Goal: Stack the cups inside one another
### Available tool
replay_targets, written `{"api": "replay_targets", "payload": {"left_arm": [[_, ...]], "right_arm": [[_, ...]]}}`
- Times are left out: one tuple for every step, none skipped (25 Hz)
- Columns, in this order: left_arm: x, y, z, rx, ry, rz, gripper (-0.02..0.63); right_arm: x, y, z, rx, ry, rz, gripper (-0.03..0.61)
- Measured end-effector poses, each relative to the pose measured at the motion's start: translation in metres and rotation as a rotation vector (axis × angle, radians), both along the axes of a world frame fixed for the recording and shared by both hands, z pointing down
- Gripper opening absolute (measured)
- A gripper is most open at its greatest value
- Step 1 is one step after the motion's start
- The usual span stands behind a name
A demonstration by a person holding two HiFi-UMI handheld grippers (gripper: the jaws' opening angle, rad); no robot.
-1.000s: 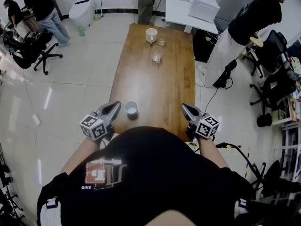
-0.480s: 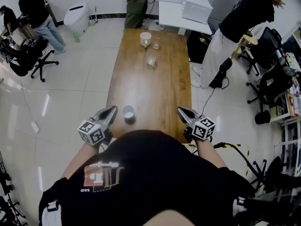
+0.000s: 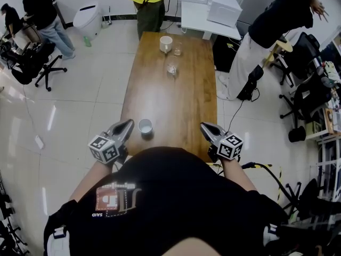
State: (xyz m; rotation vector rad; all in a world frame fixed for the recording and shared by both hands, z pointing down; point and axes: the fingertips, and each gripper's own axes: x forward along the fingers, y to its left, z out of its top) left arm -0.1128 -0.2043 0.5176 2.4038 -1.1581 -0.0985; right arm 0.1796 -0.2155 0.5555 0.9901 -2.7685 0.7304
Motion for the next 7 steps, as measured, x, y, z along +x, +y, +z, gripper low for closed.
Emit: {"api": "replay_targets", "payload": {"left_arm": [[0.0001, 0.0001, 0.0003, 0.0, 0.0, 0.0, -0.006], [0.0, 0.0002, 0.0006, -0.001, 0.0, 0.0, -0.006], [-0.0004, 0.0003, 0.0008, -0.001, 0.0, -0.001, -0.006], [-0.0008, 0.0004, 0.0009, -0.002, 0.001, -0.002, -0.006], [-0.0013, 0.0005, 0.001, -0.004, 0.002, -0.003, -0.006], [-0.0016, 0.0008, 0.001, -0.005, 0.002, -0.004, -0.006], [-0.0018, 0.0011, 0.001, -0.005, 0.003, -0.004, -0.006]], "right_arm": [[-0.0001, -0.0001, 0.0, 0.0, 0.0, -0.001, 0.012], [-0.0006, -0.0002, -0.0001, 0.0, 0.001, -0.003, 0.012], [-0.0012, -0.0002, -0.0001, 0.0, 0.002, -0.005, 0.012], [-0.0019, 0.0, 0.0, 0.0, 0.003, -0.007, 0.012], [-0.0026, 0.0004, 0.0002, 0.001, 0.004, -0.009, 0.012], [-0.0032, 0.0009, 0.0004, 0.001, 0.005, -0.011, 0.012], [-0.0037, 0.0014, 0.0006, 0.001, 0.006, -0.014, 0.012]]}}
